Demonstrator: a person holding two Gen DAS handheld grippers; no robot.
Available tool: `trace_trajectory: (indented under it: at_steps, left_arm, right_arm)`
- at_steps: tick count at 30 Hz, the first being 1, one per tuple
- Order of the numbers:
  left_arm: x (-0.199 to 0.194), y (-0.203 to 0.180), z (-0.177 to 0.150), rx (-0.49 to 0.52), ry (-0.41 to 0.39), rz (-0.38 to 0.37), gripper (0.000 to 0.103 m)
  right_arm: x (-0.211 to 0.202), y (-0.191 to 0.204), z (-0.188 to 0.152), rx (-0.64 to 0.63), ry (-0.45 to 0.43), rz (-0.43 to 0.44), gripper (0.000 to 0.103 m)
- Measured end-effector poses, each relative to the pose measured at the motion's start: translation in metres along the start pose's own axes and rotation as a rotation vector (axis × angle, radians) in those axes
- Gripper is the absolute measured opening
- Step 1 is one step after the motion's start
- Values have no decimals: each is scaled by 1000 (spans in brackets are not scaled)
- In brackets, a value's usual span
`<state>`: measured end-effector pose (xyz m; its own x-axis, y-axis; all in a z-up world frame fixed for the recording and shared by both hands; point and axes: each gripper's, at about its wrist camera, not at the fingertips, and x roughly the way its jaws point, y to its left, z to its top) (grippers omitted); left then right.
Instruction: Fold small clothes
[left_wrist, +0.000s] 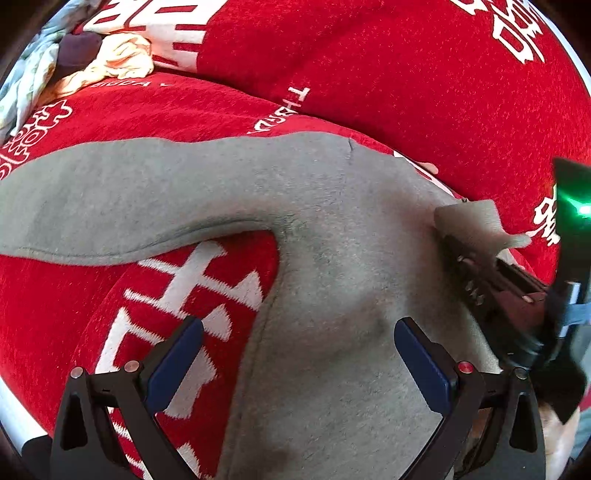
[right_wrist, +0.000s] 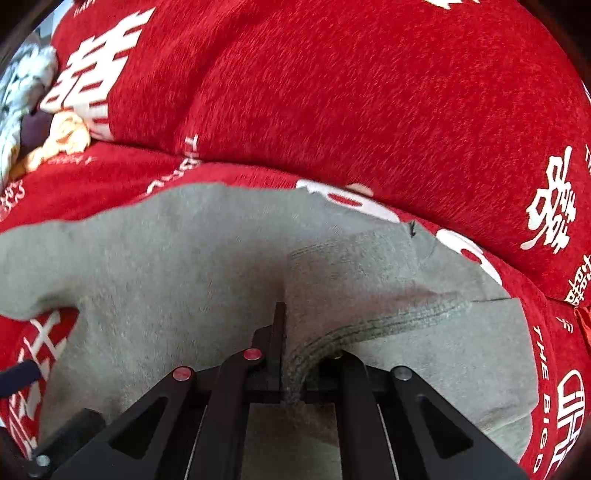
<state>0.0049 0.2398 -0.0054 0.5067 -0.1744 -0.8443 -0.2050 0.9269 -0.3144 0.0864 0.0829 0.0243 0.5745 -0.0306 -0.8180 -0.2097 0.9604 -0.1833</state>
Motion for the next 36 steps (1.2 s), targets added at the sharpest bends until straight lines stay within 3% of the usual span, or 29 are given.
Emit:
trace_trajectory:
  at_steps: [2, 5, 6, 9, 15, 18, 20, 22, 25, 28, 32, 36]
  left_arm:
    - [-3, 2, -2, -3, -5, -3, 103]
    - [-11, 5, -7, -3, -23, 6, 103]
    - [-14, 7, -8, -4, -30, 10, 103]
    - [-24, 13, -11, -21, -45, -4, 103]
    - [-42, 15, -5, -48, -83, -4, 103]
    - [-44, 0, -1, -18, -85, -2, 103]
    - [-41, -17, 1, 15, -85, -4, 103]
    - [-38, -41, 4, 57, -82, -9, 103]
    - [-29, -85, 11, 141, -88, -32, 103]
    - [-12, -128, 18, 224, -66, -86, 103]
    - [30, -167, 27, 300, 4, -101, 103]
    - [63, -164, 27, 325, 41, 28, 103]
  right_arm:
    - [3, 6, -2, -16, 25, 9, 9]
    - [2, 15, -3, -52, 36, 29, 19]
    - [0, 17, -3, -59, 36, 51, 25]
    - [-14, 21, 1, -58, 23, 148, 56]
    - [-52, -7, 12, 1, -47, 261, 58]
    - [-72, -48, 9, 74, -93, 292, 59]
    - [-78, -76, 6, 121, -116, 261, 63]
    - [-78, -116, -4, 173, -124, 171, 65]
    - [-61, -172, -21, 248, -55, 1, 65]
    - [-42, -214, -43, 343, -1, -41, 65]
    - [-17, -225, -62, 354, 62, -57, 65]
    - [-2, -208, -62, 299, 72, -73, 65]
